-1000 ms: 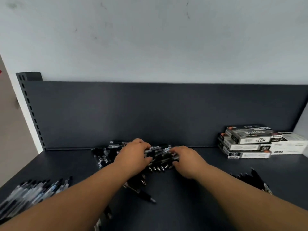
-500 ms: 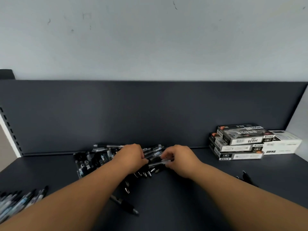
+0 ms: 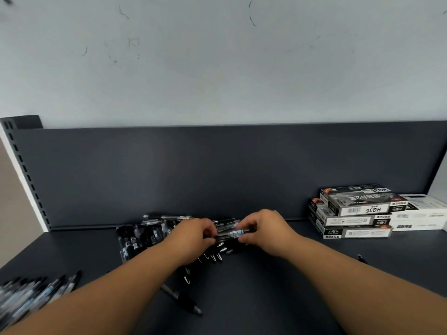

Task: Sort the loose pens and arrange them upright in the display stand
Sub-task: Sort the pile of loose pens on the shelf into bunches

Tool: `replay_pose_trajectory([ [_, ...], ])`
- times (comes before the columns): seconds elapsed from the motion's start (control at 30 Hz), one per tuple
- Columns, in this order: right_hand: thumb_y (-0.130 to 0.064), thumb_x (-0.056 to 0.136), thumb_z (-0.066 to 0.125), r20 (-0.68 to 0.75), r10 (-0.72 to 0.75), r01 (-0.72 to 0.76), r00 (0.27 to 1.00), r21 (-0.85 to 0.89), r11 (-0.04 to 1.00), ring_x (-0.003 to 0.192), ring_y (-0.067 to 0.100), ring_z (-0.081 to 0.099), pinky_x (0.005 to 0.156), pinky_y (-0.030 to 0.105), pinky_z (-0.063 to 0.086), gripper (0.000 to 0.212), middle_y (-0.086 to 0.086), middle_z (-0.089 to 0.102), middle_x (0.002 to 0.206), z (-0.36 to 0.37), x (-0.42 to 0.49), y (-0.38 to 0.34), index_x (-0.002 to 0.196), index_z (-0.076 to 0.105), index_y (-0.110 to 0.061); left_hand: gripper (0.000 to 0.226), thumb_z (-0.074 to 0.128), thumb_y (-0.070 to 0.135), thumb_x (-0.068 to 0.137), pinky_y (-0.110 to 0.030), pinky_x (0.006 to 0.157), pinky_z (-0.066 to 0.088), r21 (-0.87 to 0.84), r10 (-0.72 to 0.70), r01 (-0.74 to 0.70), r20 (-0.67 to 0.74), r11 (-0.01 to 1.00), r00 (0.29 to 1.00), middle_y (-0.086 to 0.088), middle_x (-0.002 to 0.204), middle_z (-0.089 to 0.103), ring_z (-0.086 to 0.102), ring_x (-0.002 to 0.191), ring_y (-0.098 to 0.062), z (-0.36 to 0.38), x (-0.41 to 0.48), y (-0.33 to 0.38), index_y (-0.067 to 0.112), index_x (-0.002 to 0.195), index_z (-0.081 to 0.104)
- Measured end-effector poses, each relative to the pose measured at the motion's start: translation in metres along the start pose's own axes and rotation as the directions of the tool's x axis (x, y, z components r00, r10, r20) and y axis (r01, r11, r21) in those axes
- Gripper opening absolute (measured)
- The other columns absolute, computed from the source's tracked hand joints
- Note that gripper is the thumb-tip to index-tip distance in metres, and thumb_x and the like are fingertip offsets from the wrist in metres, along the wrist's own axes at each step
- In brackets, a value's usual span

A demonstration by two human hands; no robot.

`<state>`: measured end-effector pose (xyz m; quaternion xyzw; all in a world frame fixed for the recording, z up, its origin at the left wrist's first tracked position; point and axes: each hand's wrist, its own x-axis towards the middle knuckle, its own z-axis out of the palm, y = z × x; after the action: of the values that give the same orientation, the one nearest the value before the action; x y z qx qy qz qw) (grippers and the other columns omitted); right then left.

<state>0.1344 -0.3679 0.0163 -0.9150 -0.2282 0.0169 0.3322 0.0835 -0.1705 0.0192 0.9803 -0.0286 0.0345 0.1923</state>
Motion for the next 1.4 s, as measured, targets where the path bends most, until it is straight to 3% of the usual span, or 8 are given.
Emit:
replay_pose_trajectory([
  [0.07,-0.023,0.078,0.079,0.001,0.001,-0.001,1.0,0.079,0.997,0.084,0.005,0.067,0.077,0.016,0.052,0.023,-0.008,0.073,0.094,0.0,-0.001,0.0,0.101,0.075,-0.026,0.022,0.058,0.028,0.093,-0.025,0.089,0.046,0.062,0.03,-0.031,0.015,0.998,0.999,0.009,0.107,0.066,0.059,0.099,-0.01,0.001,-0.002,0.0,0.03,0.114,0.066],
  [0.17,-0.018,0.075,0.082,-0.032,0.063,-0.049,0.997,0.318,0.947,0.074,0.008,0.068,0.066,0.016,0.051,0.019,-0.006,0.073,0.083,-0.002,-0.003,-0.001,0.091,0.076,-0.025,0.022,0.056,0.029,0.094,-0.025,0.084,0.046,0.074,0.059,-0.058,-0.017,0.996,0.998,0.007,0.104,0.069,0.06,0.095,-0.01,0.0,-0.001,0.002,0.03,0.114,0.067],
  [0.27,-0.006,0.077,0.078,0.019,0.18,-0.125,0.983,0.795,0.594,0.077,0.014,0.068,0.069,0.022,0.053,0.018,0.004,0.072,0.084,0.0,-0.003,-0.006,0.093,0.072,-0.011,0.022,0.057,0.028,0.094,-0.021,0.078,0.044,-0.037,0.075,-0.079,-0.105,0.996,0.992,0.007,0.102,0.07,0.061,0.091,-0.008,-0.002,0.002,0.007,0.028,0.112,0.068],
  [0.37,-0.005,0.083,0.072,0.1,0.23,-0.186,0.968,0.901,0.392,0.078,0.014,0.067,0.073,0.025,0.055,0.015,0.006,0.07,0.085,0.002,-0.003,-0.014,0.097,0.069,-0.003,0.027,0.058,0.031,0.094,-0.016,0.078,0.04,-0.101,0.098,-0.111,-0.126,0.989,0.987,0.009,0.109,0.069,0.06,0.094,-0.004,-0.002,0.004,0.014,0.027,0.119,0.066],
  [0.57,-0.009,0.085,0.071,0.086,0.287,-0.207,0.954,0.882,0.423,0.075,0.012,0.065,0.071,0.025,0.055,0.016,0.004,0.069,0.083,0.003,0.001,-0.012,0.1,0.069,-0.005,0.028,0.05,0.037,0.097,-0.02,0.085,0.044,-0.136,0.007,-0.036,-0.207,0.99,0.978,0.007,0.108,0.069,0.061,0.1,-0.009,-0.007,0.011,0.007,0.023,0.11,0.071],
  [0.87,-0.022,0.092,0.065,0.171,0.33,-0.315,0.928,0.834,0.453,0.087,0.016,0.064,0.069,0.031,0.056,0.017,0.007,0.069,0.105,0.007,0.003,0.001,0.103,0.066,-0.009,0.032,0.066,0.042,0.087,-0.028,0.088,0.051,0.086,-0.115,0.115,0.0,0.99,0.993,0.005,0.109,0.068,0.062,0.1,-0.012,0.002,0.025,-0.009,0.022,0.112,0.067],
  [1.2,-0.023,0.097,0.057,0.243,0.348,-0.382,0.905,0.824,0.419,0.101,0.022,0.067,0.072,0.034,0.057,0.018,0.01,0.07,0.111,0.008,0.001,0.001,0.109,0.063,-0.011,0.033,0.07,0.034,0.085,-0.021,0.085,0.046,-0.019,-0.168,0.168,-0.002,0.986,0.986,0.004,0.113,0.066,0.061,0.103,-0.012,0.002,0.027,-0.012,0.021,0.115,0.065],
  [1.4,-0.022,0.098,0.055,0.276,0.35,-0.41,0.895,0.819,0.401,0.1,0.023,0.067,0.074,0.035,0.057,0.017,0.01,0.071,0.109,0.01,-0.002,-0.002,0.109,0.062,-0.012,0.021,0.07,0.034,0.085,-0.017,0.072,0.04,-0.105,-0.194,0.186,-0.07,0.977,0.978,0.01,0.094,0.066,0.056,0.082,-0.005,0.004,0.021,-0.013,0.022,0.102,0.072],
])
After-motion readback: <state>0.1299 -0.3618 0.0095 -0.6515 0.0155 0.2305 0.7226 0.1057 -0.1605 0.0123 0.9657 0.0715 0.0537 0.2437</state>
